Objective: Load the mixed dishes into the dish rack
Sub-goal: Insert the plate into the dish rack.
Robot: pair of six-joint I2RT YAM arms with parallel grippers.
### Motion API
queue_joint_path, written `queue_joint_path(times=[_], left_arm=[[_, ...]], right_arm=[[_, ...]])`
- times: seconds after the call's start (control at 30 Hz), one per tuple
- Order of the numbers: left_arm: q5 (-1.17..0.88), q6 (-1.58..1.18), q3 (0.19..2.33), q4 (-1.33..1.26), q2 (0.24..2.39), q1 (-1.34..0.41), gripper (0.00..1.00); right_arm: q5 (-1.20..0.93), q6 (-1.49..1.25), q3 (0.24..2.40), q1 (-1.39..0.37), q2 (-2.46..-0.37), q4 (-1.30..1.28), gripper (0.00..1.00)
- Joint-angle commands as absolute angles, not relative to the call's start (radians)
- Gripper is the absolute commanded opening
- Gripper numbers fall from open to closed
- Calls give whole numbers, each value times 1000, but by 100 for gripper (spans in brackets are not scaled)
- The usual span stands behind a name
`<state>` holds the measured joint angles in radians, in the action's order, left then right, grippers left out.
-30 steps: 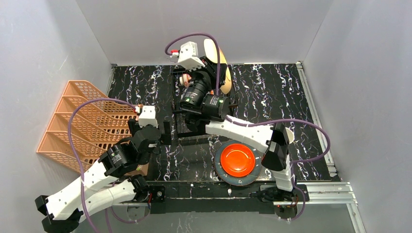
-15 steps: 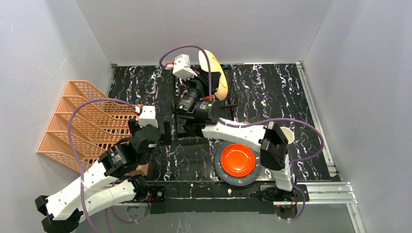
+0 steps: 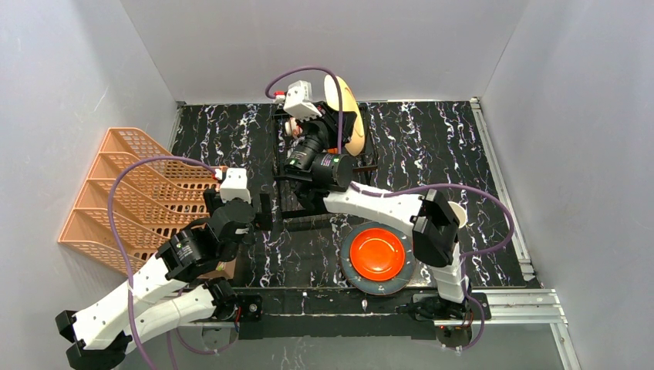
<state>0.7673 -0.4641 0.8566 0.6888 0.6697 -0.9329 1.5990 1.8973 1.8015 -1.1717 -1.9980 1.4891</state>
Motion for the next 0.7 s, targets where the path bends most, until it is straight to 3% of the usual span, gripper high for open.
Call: queue_joint_path(times=[0.0, 0.67], left_arm=[[785, -459, 851, 688, 663, -936, 98], [783, -459, 850, 689, 659, -936, 98]], right_arm=[[1695, 1859, 1804, -1170, -1976, 1799, 1], [1698, 1794, 1707, -1168, -1976, 1793, 1]])
